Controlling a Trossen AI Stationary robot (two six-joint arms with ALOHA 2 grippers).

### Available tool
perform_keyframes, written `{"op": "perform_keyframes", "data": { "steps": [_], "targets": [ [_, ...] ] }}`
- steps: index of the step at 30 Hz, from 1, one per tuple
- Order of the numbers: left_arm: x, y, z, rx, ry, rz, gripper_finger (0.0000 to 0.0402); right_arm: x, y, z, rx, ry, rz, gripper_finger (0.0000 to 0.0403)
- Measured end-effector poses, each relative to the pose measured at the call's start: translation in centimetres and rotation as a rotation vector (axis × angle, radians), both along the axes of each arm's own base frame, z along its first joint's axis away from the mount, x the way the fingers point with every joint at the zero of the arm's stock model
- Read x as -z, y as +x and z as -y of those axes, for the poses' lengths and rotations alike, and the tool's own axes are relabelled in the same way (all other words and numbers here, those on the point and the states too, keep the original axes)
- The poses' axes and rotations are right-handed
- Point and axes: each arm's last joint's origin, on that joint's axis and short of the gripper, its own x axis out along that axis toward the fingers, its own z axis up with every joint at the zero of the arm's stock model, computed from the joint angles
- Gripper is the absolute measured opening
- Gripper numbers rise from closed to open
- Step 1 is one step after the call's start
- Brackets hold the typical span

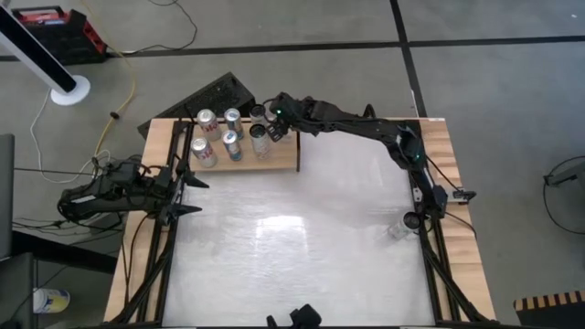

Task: Place canned beverage on shelf
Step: Put the bottom white-pink soda can on the shelf

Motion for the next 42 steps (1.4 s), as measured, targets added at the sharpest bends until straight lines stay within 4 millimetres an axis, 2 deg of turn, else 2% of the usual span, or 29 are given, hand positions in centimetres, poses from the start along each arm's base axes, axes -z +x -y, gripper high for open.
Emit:
{"op": "perform_keyframes", "data": {
  "steps": [6,37,42],
  "targets": [
    [0.0,0.0,0.02,0.007,0.0,0.0,0.0318,0.92,0.25,0.38,0.003,0.007,-0.018,0.0296],
    [0.0,0.0,0.02,0.008,0.0,0.0,0.0318,0.82,0.38,0.49,-0.017,0.003,-0.005,0.0296],
    [0.0,0.0,0.02,0.008,0.0,0.001,0.0318,0.87,0.35,0.45,-0.017,0.005,-0.011,0.031]
  ]
}}
